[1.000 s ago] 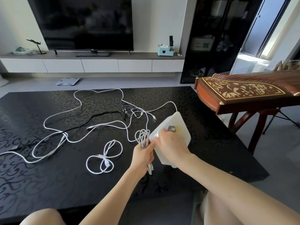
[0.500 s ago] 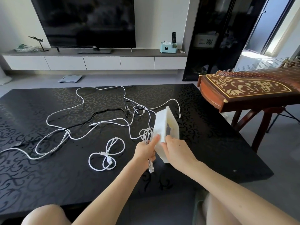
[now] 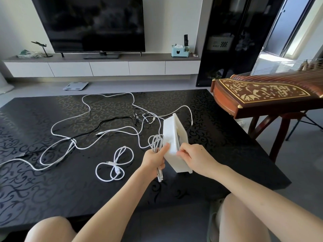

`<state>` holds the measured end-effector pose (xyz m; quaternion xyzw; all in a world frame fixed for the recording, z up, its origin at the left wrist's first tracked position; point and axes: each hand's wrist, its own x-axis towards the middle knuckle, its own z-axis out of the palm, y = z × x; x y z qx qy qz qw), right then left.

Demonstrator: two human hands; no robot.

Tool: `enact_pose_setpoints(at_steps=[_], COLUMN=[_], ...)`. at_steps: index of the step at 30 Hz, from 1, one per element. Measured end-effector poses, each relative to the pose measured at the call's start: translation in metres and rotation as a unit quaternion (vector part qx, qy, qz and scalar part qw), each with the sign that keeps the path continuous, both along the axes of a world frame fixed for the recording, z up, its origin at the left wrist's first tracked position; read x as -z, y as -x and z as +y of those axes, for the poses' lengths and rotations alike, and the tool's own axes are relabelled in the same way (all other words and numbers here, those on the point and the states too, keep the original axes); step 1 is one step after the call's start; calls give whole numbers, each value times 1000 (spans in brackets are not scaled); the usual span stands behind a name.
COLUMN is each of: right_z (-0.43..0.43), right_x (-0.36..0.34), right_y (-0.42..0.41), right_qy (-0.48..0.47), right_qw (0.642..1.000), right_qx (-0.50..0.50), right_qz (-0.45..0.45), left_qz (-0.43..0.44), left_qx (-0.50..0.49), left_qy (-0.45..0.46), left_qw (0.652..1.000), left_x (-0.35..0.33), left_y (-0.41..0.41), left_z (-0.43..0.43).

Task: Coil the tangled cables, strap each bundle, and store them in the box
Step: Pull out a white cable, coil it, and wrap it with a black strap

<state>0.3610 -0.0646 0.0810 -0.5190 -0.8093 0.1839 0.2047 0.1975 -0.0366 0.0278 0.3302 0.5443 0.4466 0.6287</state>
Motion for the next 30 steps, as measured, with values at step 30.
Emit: enact_pose_setpoints(at_steps=[30], right_z=[13], right_x=[-65], right_y=[-7], right_qy=[-254], right_qw=[948], right_qx=[128], right_qz=[-145], left_qz=[438], left_qx=[45], left_qy=[-153], left_qw=[885], left_x=[-11], left_y=[20], left_z=[6])
